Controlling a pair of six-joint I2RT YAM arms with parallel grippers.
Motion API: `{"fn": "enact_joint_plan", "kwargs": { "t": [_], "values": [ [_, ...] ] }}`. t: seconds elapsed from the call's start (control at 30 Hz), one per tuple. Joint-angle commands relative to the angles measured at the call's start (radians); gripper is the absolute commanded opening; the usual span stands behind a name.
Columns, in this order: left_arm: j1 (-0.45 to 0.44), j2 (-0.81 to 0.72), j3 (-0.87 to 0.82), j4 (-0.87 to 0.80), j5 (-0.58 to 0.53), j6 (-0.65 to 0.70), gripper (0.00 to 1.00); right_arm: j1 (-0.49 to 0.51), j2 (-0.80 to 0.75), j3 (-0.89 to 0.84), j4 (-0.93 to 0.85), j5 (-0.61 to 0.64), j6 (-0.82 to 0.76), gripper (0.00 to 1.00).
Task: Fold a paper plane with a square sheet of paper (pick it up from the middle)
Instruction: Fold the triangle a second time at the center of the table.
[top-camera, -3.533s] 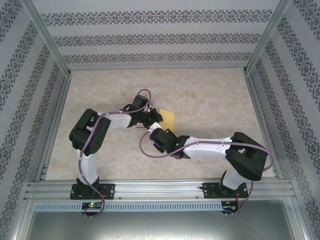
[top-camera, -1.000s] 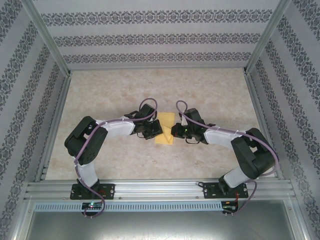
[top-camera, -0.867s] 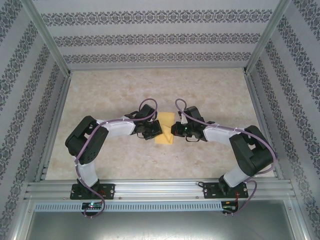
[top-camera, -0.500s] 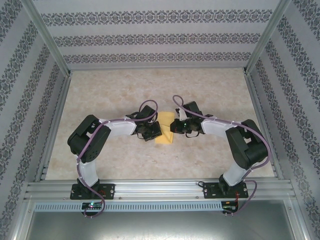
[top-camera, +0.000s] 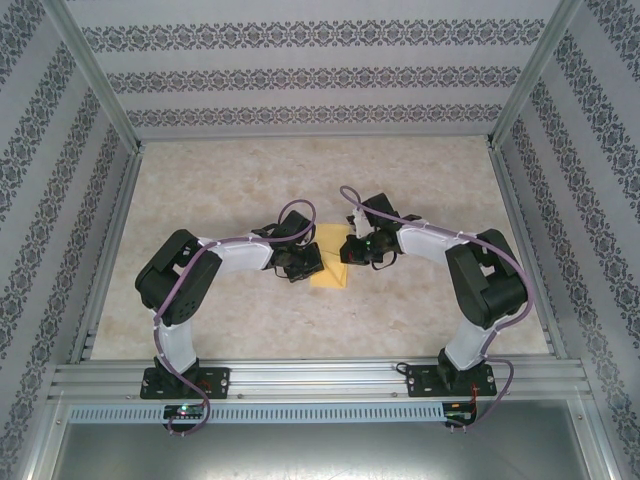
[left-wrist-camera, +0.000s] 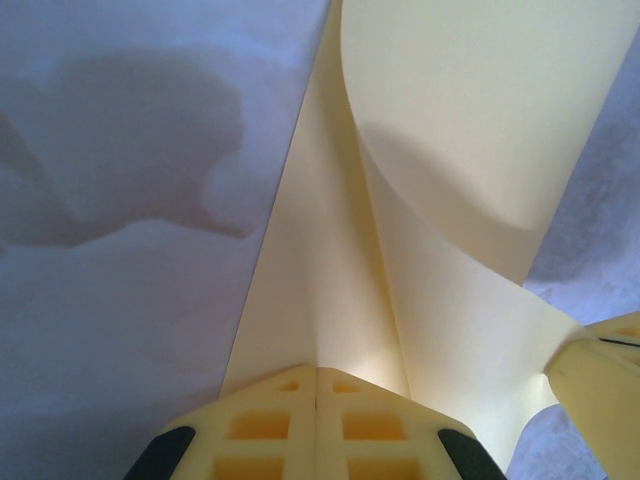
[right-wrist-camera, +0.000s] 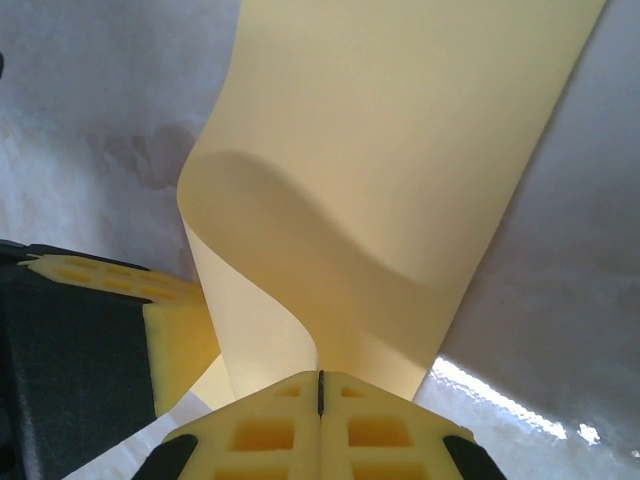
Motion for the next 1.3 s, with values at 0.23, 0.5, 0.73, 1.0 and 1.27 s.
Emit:
{"fn": "enact_joint_plan", "kwargs": {
  "t": [0.23,0.5,0.73,1.0,1.27],
  "values": [
    [-0.022,0.031,0.021,-0.049,-0.001,0.018,0.05,0.006,0.068,0.101,-0.130,0.059,-0.056,0.00],
    [-0.023,0.035,0.031,-0.056,0.000,0.025,0.05,0.011,0.102,0.145,-0.181,0.066,-0.069,0.00],
    [-0.024,0.033,0.034,-0.070,-0.009,0.029,0.05,0.017,0.119,0.174,-0.211,0.100,-0.078,0.00],
    [-0.019,0.016,0.068,-0.187,-0.099,0.091,0.04,0.038,0.053,0.088,-0.115,0.066,0.035,0.00],
    [-0.005,-0.045,0.082,-0.333,-0.175,0.244,0.04,0.147,-0.061,-0.051,0.079,0.068,0.233,0.00]
  ]
}}
